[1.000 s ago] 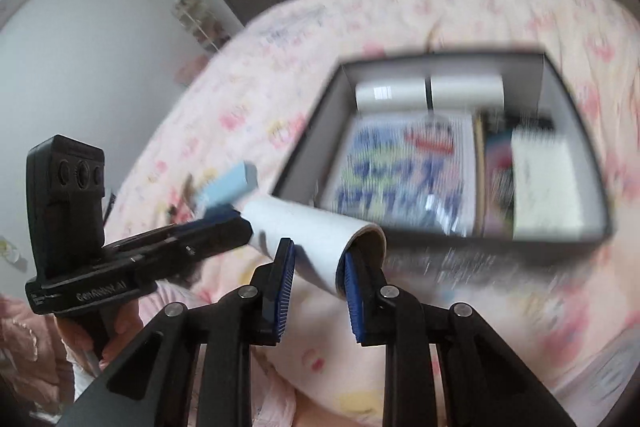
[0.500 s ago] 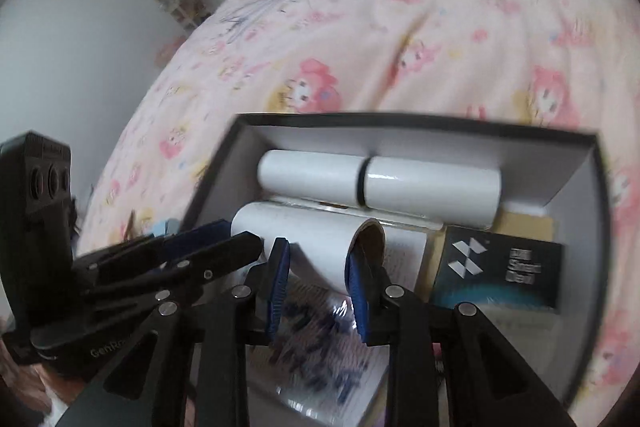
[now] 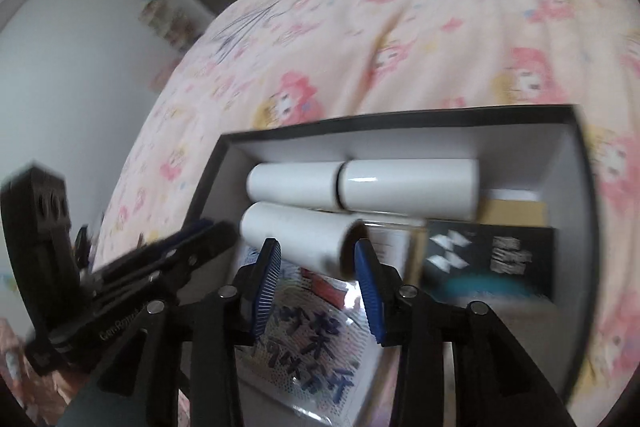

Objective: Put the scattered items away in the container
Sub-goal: 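Lower the white tube into the box beside the other two tubes, then open the right gripper to release the tube inside the box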

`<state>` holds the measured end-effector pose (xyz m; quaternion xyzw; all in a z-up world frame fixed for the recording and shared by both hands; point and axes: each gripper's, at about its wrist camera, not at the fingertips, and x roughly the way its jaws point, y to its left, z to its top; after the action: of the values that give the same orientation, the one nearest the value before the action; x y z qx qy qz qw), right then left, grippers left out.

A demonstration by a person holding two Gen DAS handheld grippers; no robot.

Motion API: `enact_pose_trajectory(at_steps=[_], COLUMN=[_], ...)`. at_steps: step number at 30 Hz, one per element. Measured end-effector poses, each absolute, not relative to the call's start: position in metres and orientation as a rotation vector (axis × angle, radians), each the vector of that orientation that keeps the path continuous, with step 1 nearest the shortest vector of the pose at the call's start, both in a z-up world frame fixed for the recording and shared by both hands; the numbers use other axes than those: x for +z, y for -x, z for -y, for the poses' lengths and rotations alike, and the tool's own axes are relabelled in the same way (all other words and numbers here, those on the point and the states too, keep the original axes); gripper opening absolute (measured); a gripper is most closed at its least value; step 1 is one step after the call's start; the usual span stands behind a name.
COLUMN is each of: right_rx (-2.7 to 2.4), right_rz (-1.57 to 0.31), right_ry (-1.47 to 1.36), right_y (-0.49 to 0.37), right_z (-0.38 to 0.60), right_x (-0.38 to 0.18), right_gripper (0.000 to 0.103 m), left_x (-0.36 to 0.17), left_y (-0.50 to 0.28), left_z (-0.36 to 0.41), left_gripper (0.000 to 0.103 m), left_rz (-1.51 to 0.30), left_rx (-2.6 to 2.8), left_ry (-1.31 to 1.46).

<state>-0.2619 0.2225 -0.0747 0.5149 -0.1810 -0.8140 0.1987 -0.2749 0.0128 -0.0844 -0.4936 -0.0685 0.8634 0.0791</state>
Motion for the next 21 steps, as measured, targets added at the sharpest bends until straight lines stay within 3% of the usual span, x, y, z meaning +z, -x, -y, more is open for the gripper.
enact_pose_trajectory(at_steps=[2,12,15,21], right_rx=[-2.323,-2.492,-2.482,-2.489], right_rz=[0.509,0.516,0.480,0.472], right_ry=[-1.457,-1.463,-1.483,-1.519], right_y=[0.260,0.265,0.265,0.271], right_z=[-0.230,-0.254,-0.249,-0.246], right_x=[-0.075,-0.072,-0.076,-0.084], right_gripper=[0.035,0.035,0.035,0.035], left_x=[-0.087,-0.114,-0.118,-0.111], left_y=[0.276,0.296,0.299,0.293], left_z=[-0.023,-0.077,-0.078,-0.069], left_gripper=[0.033,0.032,0.025,0.023], left_rz=[0.163,0.293,0.302,0.353], left_rx=[2.531,2.280,2.322,2.338], left_ry=[1.487,1.542,1.592,1.619])
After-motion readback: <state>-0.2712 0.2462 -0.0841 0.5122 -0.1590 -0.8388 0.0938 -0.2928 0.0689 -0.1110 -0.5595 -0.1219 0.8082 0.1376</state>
